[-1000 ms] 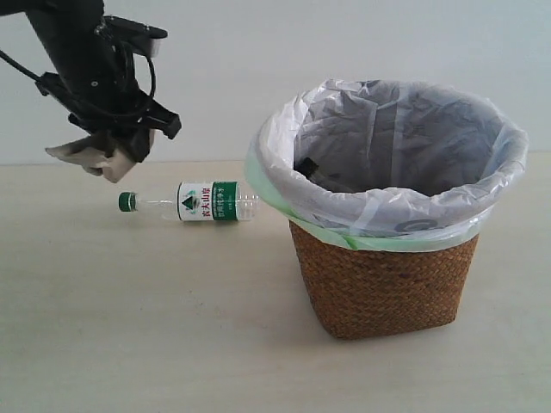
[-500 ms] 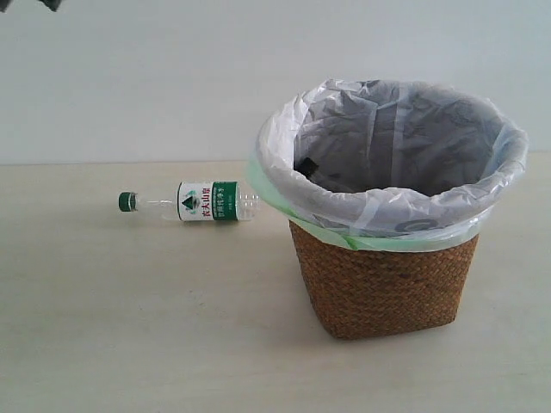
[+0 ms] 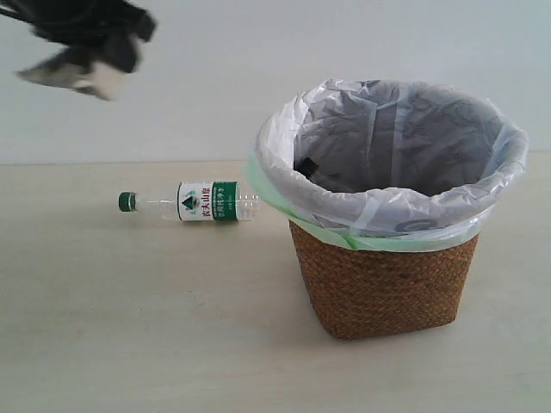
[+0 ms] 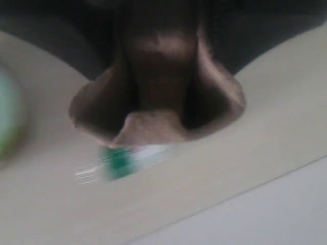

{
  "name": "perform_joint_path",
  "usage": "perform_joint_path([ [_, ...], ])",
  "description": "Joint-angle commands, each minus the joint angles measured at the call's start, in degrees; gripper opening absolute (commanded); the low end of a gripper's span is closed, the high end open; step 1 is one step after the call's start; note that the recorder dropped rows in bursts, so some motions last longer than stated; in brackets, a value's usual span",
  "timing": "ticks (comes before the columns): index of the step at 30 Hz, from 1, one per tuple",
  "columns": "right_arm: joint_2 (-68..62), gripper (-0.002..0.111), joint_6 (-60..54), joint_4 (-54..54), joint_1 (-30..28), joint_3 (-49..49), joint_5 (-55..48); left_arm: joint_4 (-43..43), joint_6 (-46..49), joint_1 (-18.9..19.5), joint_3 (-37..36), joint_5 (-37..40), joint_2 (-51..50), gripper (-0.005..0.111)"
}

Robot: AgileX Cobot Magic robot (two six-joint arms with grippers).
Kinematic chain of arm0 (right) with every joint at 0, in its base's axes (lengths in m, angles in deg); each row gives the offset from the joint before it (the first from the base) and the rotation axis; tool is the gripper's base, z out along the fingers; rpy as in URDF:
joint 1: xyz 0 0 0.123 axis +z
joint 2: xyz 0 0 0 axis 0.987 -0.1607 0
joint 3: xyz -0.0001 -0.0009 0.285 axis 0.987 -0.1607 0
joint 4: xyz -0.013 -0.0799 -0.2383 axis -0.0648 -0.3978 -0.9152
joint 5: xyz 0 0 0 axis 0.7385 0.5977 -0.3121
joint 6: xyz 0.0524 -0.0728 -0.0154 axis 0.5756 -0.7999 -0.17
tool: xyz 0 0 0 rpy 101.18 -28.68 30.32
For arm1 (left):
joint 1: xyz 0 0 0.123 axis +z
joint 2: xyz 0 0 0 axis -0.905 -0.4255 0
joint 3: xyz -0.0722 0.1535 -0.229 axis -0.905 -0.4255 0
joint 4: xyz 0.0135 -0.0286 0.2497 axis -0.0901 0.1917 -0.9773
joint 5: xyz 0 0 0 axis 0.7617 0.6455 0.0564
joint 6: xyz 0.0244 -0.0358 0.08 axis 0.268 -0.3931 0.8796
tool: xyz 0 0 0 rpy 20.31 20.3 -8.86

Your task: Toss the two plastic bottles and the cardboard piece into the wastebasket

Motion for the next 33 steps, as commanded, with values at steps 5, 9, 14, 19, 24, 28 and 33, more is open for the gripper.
perform_joint_path([
  [5, 0.32, 0.003, -0.2, -0.46, 0.08, 0.06, 0.44, 63.37, 37.47, -2.38, 0.12, -3.94, 0.72, 0.077],
  [9, 0.32, 0.003, -0.2, -0.46, 0.08, 0.06, 0.44, 47.33, 30.66, -4.4, 0.12, -4.8, 0.2, 0.108],
  [14, 0.32, 0.003, -0.2, -0.46, 0.08, 0.06, 0.44, 45.13, 25.97, -5.03, 0.12, -10.51, -0.47, 0.108],
  [19, 0.32, 0.003, -0.2, -0.46, 0.08, 0.06, 0.44, 39.6, 26.27, -5.03, 0.12, -12.6, -0.47, 0.108],
  [24, 0.32, 0.003, -0.2, -0.46, 0.08, 0.06, 0.44, 16.12, 17.34, -4.91, -0.32, -11.66, -0.47, 0.108],
  [28, 0.32, 0.003, -0.2, -0.46, 0.08, 0.06, 0.44, 1.49, 17.21, -4.91, -3.49, -9.57, -0.47, 0.108],
  [33, 0.32, 0.003, -0.2, -0.46, 0.08, 0.06, 0.44, -9.86, 24.69, -4.91, -10.54, -9.43, -1.22, 0.108],
])
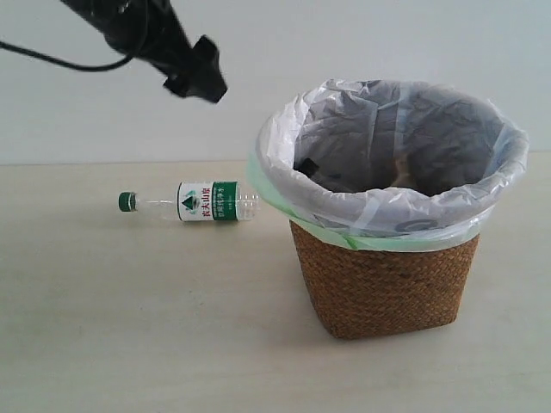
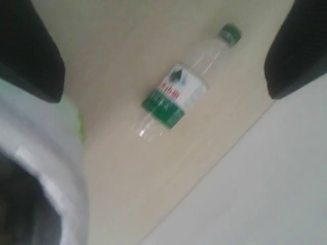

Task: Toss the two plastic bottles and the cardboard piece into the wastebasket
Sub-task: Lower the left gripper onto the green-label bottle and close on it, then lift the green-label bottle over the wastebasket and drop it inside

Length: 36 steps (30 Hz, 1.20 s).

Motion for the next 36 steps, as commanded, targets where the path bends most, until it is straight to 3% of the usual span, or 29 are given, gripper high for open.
perform_joint_path([
  [1, 0.32, 0.003, -0.2, -0.46, 0.08, 0.06, 0.44, -9.15, 7.16, -0.15, -6.0, 0.57, -0.88, 0.108],
  [3, 0.32, 0.003, -0.2, -0.46, 0.08, 0.06, 0.44, -9.4, 12.51, -0.15, -8.34, -0.42, -2.37, 0.108],
  [6, 0.32, 0.003, -0.2, -0.46, 0.08, 0.06, 0.44, -4.5, 12.62, -0.15, -9.81, -2.02, -5.12, 0.108],
  [9, 0.32, 0.003, -0.2, -0.46, 0.08, 0.06, 0.44, -6.28, 16.78, -0.15, -10.04, -4.28, -8.77, 0.108],
  [36, 0.32, 0.003, -0.2, -0.46, 0.08, 0.06, 0.44, -19.43, 16.74, -0.15, -10.04, -39.12, -28.12, 0.108],
])
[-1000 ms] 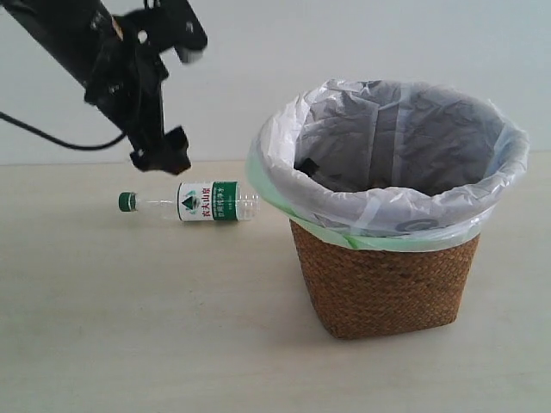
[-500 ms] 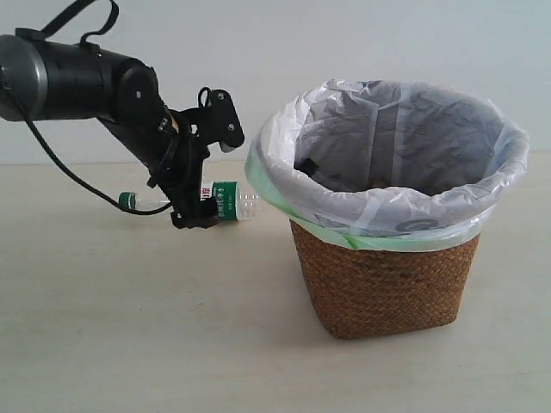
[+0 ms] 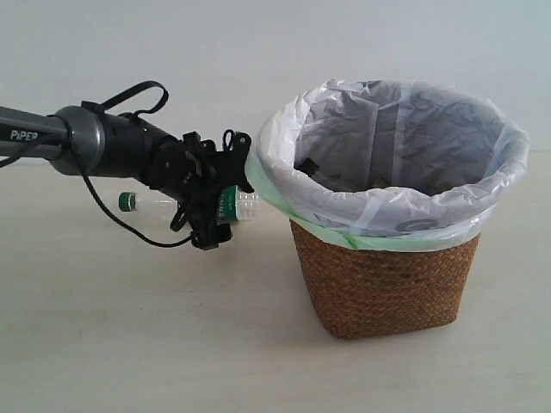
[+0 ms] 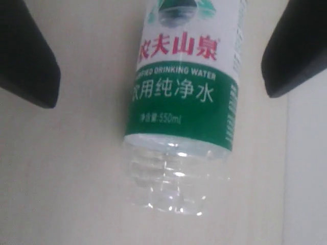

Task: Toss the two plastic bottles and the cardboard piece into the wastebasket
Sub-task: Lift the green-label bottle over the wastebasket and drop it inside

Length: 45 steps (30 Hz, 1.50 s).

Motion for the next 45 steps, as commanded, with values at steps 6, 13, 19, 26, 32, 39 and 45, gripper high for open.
perform_joint_path([
  [6, 0.32, 0.003, -0.2, -0.46, 0.08, 0.06, 0.44, -5.23, 0.06, 0.4, -0.14, -7.3, -4.13, 0.108],
  [13, 0.32, 0.003, -0.2, -0.46, 0.08, 0.06, 0.44, -5.11, -4.03, 1.97, -0.14, -9.74, -4.91, 0.095],
  [19, 0.32, 0.003, -0.2, -0.46, 0.08, 0.06, 0.44, -5.26, -7.89, 2.07, -0.14, -7.2, -4.91, 0.013],
  [26, 0.32, 0.003, -0.2, -0.46, 0.08, 0.06, 0.44, -7.58, -11.65, 1.74, -0.14, 2.77, -2.02, 0.004],
  [32, 0.32, 0.003, -0.2, -0.46, 0.08, 0.06, 0.44, -15.46, -37.33, 3.49, -0.14, 9.86, 11.47, 0.004],
  [39, 0.32, 0.003, -0.2, -0.46, 0.08, 0.06, 0.44, -37.27, -73.38, 3.89, -0.14, 21.92, 33.01, 0.004],
  [45, 0.32, 0.003, -0.2, -0.46, 0.08, 0.06, 0.44, -51.65, -84.22, 3.89, -0.14, 39.19, 42.27, 0.004],
])
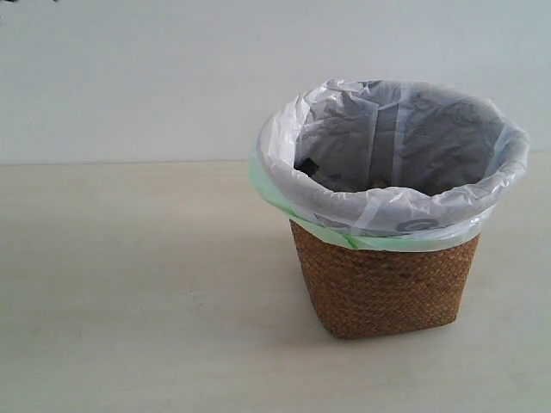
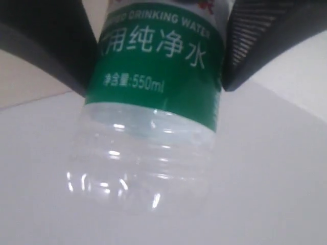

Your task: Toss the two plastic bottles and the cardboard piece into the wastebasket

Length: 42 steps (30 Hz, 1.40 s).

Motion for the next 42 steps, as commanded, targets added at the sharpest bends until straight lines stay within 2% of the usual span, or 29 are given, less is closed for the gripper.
perform_joint_path([
  [1, 0.32, 0.003, -0.2, -0.46, 0.08, 0.06, 0.44, -5.58, -5.53, 0.09, 0.11, 8.85, 4.18, 0.004],
  [3, 0.32, 0.003, -0.2, -0.46, 0.08, 0.06, 0.44, -4.18, -5.53, 0.09, 0.11, 9.48, 4.42, 0.004],
  [7, 0.32, 0.003, -0.2, -0.46, 0.08, 0.06, 0.44, 7.44, -5.53, 0.09, -0.12, 7.26, 2.38, 0.004],
  [9, 0.32, 0.003, -0.2, -0.46, 0.08, 0.06, 0.44, 14.9, -4.67, 0.09, -0.12, 4.5, 0.51, 0.004],
  [10, 0.32, 0.003, -0.2, -0.46, 0.08, 0.06, 0.44, 22.34, -1.83, 0.09, -0.12, 0.28, -0.15, 0.004],
  [11, 0.32, 0.003, -0.2, -0.46, 0.08, 0.06, 0.44, 36.82, 4.32, -0.03, -0.12, -6.02, -0.83, 0.004],
  [12, 0.32, 0.003, -0.2, -0.46, 0.08, 0.06, 0.44, 46.74, 12.08, -0.2, -0.12, -11.65, -0.97, 0.004],
  [13, 0.32, 0.003, -0.2, -0.46, 0.08, 0.06, 0.44, 66.43, 25.36, -0.73, -0.12, -18.33, -1.16, 0.004],
  [14, 0.32, 0.003, -0.2, -0.46, 0.08, 0.06, 0.44, 92.1, 44.46, -2.01, 0.42, -23.5, -1.35, 0.004],
  [15, 0.32, 0.003, -0.2, -0.46, 0.08, 0.06, 0.44, 113.28, 58.05, -3.32, 1.55, -24.4, -1.64, 0.006],
  [16, 0.32, 0.003, -0.2, -0.46, 0.08, 0.06, 0.44, 129.06, 74.89, -4.32, 2.81, -22.71, -2.18, 0.013],
  [17, 0.32, 0.003, -0.2, -0.46, 0.08, 0.06, 0.44, 144.22, 90.24, -5.34, 4.39, -16.97, -2.85, 0.024],
  [18, 0.32, 0.003, -0.2, -0.46, 0.08, 0.06, 0.44, 152.7, 100.73, -6.29, 5.36, -10.86, -3.49, 0.043],
  [19, 0.32, 0.003, -0.2, -0.46, 0.08, 0.06, 0.44, 155.67, 104.63, -7.58, 6.22, -8.45, -4.02, 0.06],
  [20, 0.32, 0.003, -0.2, -0.46, 0.08, 0.06, 0.44, 153.88, 103.86, -9.01, 6.78, -12.1, -4.32, 0.082],
  [21, 0.32, 0.003, -0.2, -0.46, 0.08, 0.06, 0.44, 143.24, 95.34, -10.75, 6.94, -23.61, -4.44, 0.109],
  [22, 0.32, 0.003, -0.2, -0.46, 0.08, 0.06, 0.44, 136.97, 90.28, -10.89, 6.79, -25.22, -4.77, 0.108],
  [23, 0.32, 0.003, -0.2, -0.46, 0.08, 0.06, 0.44, 124.58, 81.39, -10.89, 6.79, -24.23, -5.34, 0.106],
  [25, 0.32, 0.003, -0.2, -0.46, 0.08, 0.06, 0.44, 114.66, 75.56, -10.89, 6.79, -22.34, -5.87, 0.106],
  [27, 0.32, 0.003, -0.2, -0.46, 0.08, 0.06, 0.44, 111.47, 72.63, -10.89, 6.79, -22.55, -5.97, 0.106],
  [33, 0.32, 0.003, -0.2, -0.46, 0.08, 0.06, 0.44, 110.95, 72.63, -10.89, 6.79, -21.27, -5.86, 0.106],
  [37, 0.32, 0.003, -0.2, -0.46, 0.08, 0.06, 0.44, 103.89, 72.75, -8.97, 6.79, -12.75, -2.98, 0.105],
  [38, 0.32, 0.003, -0.2, -0.46, 0.08, 0.06, 0.44, 103.89, 71.11, -6.87, 6.79, -10.13, -1.46, 0.102],
  [40, 0.32, 0.003, -0.2, -0.46, 0.08, 0.06, 0.44, 102.54, 68.35, -2.92, 6.79, -1.07, -0.67, 0.101],
  [41, 0.32, 0.003, -0.2, -0.46, 0.08, 0.06, 0.44, 98.95, 68.26, -0.95, 6.79, 7.72, -0.82, 0.101],
  [42, 0.32, 0.003, -0.2, -0.46, 0.08, 0.06, 0.44, 95.96, 67.44, -0.2, 6.67, 11.72, -1.25, 0.101],
])
